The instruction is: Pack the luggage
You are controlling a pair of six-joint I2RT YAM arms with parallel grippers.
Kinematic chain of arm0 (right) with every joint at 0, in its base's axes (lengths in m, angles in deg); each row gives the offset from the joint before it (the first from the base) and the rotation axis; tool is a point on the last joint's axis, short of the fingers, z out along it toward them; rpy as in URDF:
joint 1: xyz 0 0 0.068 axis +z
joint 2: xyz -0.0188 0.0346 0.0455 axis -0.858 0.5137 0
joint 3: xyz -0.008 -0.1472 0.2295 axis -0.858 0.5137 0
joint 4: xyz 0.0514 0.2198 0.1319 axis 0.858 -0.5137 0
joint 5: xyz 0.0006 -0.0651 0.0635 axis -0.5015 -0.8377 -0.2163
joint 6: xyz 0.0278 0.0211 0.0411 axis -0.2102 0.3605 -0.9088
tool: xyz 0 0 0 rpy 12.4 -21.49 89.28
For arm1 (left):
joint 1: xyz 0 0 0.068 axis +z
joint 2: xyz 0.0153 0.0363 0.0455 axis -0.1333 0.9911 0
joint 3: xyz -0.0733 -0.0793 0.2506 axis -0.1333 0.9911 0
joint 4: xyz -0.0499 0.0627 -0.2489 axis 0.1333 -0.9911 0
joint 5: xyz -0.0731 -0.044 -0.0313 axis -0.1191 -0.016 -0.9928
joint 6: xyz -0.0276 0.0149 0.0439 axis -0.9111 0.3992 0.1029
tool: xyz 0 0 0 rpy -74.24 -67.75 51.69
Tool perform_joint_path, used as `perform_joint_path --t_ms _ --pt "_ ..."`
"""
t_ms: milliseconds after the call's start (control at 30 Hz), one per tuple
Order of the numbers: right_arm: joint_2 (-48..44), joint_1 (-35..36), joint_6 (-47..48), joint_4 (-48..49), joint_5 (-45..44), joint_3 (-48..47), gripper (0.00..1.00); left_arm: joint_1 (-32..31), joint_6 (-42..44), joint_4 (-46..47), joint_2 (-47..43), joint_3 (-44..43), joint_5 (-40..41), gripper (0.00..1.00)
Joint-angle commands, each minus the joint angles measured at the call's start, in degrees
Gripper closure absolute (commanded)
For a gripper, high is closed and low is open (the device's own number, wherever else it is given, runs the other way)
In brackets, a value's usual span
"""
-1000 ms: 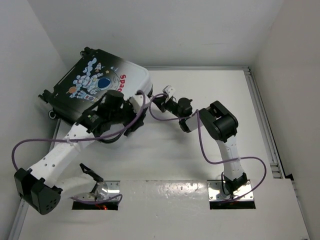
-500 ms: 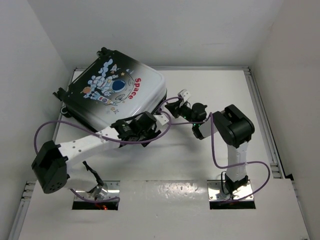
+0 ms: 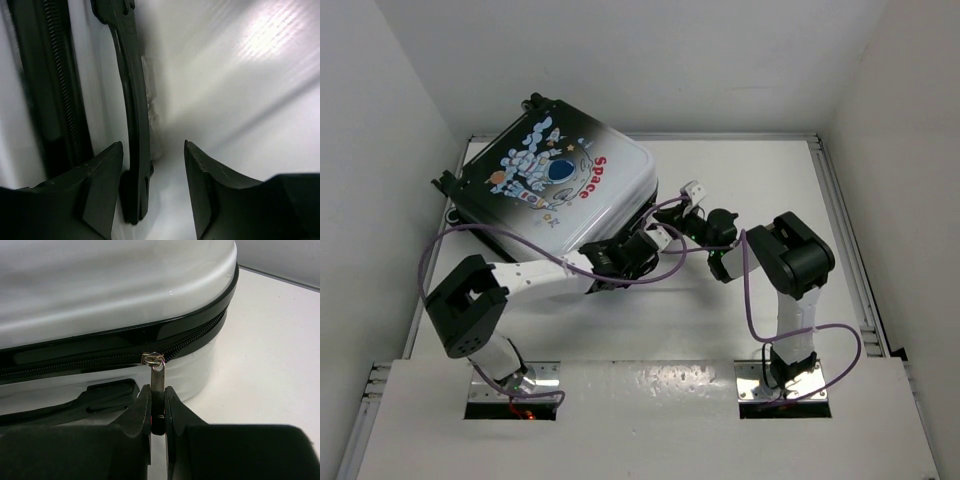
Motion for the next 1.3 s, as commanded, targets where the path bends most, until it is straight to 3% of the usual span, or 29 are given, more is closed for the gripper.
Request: perform_joint_path --t_ms 0,133,267,500,600,733,867,933,967,1033,1067,1100,1133,1167,1200,1267 --pt "-3.1 -2.5 -1.5 6.9 -3.4 1.6 1.00 3.2 1.1 -0.6 3.9 -0.1 6.2 0.42" --pt "-2.6 -2.4 -1.0 6.6 -3.2 1.5 1.00 5.6 1.1 0.0 7.2 -0.7 4.1 0.42" --pt "-1.5 -2.6 -0.5 5.7 -3.5 1.0 1.00 8.0 2.5 0.0 10.5 -0.7 0.6 0.50" --pt "1.0 -2.6 2.7 3.2 -3.8 -1.4 1.00 10.7 4.5 -2.9 11.6 -0.2 -4.9 0.88" --pt "1.9 -2.7 5.7 1.7 -3.8 -2.2 1.00 10.7 7.1 -2.9 5.2 2.9 -8.7 0.89" --pt "2.8 -2.2 11.6 -0.1 -5.1 -2.5 1.00 10.7 10.3 -2.4 -6.5 10.5 -14.6 1.00" --pt "3.5 -1.2 16.2 -1.1 -6.0 -2.6 1.00 11.2 14.6 0.1 -19.1 15.9 -23.4 1.00" --pt "3.6 -1.0 16.9 -0.8 -5.9 -2.6 1.00 11.2 15.3 3.2 -26.5 17.6 -25.6 0.85" --pt "3.6 -0.5 17.4 -0.7 -5.9 -2.7 1.00 11.2 15.3 4.4 -28.8 18.7 -28.8 0.66" --pt "3.6 0.2 17.6 -0.8 -5.8 -2.7 1.00 10.6 17.2 6.2 -31.5 18.7 -31.6 0.63" --pt "3.5 0.6 17.6 -1.0 -5.9 -2.8 1.00 9.3 18.0 6.2 -31.5 17.9 -31.6 0.75" --pt "3.5 0.9 17.7 -0.9 -5.9 -3.0 1.00 9.2 18.0 5.2 -31.5 17.0 -31.6 0.78" --pt "3.4 1.2 17.9 -0.9 -5.9 -3.0 1.00 9.2 19.1 3.5 -30.8 16.2 -33.7 0.73" --pt "3.5 1.7 18.1 -0.7 -5.9 -3.2 1.00 9.2 19.9 3.5 -30.8 16.2 -34.9 0.66" --pt "3.6 1.9 18.3 -0.4 -6.0 -3.3 1.00 9.2 19.9 3.5 -30.8 15.6 -34.9 0.40" --pt "3.4 2.6 18.5 -0.5 -6.2 -3.6 1.00 10.0 19.2 5.1 -33.3 15.6 -36.0 0.24"
